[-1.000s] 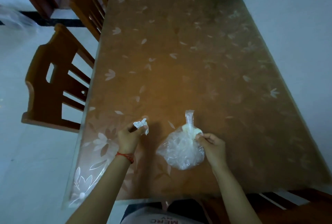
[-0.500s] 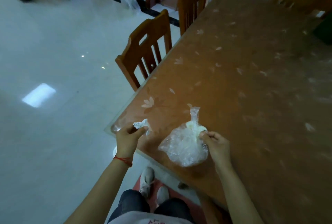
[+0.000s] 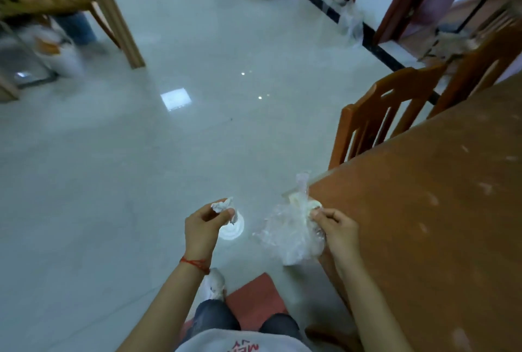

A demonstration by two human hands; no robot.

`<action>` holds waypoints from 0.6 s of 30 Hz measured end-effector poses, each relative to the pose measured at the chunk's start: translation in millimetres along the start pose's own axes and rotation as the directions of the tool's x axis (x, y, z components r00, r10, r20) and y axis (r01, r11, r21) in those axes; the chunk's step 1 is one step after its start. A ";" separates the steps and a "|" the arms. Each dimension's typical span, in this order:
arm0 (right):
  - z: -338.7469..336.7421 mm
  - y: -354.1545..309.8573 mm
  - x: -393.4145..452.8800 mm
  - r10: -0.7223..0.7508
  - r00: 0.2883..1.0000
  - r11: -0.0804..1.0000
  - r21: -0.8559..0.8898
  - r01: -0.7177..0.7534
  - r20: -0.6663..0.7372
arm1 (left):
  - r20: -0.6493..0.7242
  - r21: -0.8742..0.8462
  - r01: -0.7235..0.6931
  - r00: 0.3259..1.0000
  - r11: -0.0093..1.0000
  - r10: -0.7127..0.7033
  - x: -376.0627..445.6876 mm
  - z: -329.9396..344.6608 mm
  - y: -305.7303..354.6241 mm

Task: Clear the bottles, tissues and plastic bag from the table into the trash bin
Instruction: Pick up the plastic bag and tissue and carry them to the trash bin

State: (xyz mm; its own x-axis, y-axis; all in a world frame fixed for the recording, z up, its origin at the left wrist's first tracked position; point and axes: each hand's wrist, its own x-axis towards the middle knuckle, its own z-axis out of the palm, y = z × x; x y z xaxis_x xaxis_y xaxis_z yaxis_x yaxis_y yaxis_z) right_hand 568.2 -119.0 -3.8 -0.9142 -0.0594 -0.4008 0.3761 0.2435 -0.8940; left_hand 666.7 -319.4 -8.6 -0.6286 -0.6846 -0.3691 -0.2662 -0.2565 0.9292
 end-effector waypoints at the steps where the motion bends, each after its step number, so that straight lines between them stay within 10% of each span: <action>1: 20.2 -4.3 3.3 -0.005 1.000 1.000 -0.008 0.005 0.029 | -0.031 -0.013 0.004 1.000 1.000 -0.004 8.7 -15.6 2.3; 18: 240.0 -79.0 84.5 -0.011 0.983 0.993 -0.113 0.032 0.181 | -0.220 -0.091 0.022 0.975 0.996 -0.042 178.9 -138.8 44.5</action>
State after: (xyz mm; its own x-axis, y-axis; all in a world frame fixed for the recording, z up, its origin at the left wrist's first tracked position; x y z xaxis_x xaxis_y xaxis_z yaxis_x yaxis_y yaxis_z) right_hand 497.3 -375.6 -15.2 -0.8762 -0.2362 -0.4201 0.3270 0.3491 -0.8782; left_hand 643.9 -548.0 -30.3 -0.4407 -0.8065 -0.3941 -0.2122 -0.3330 0.9187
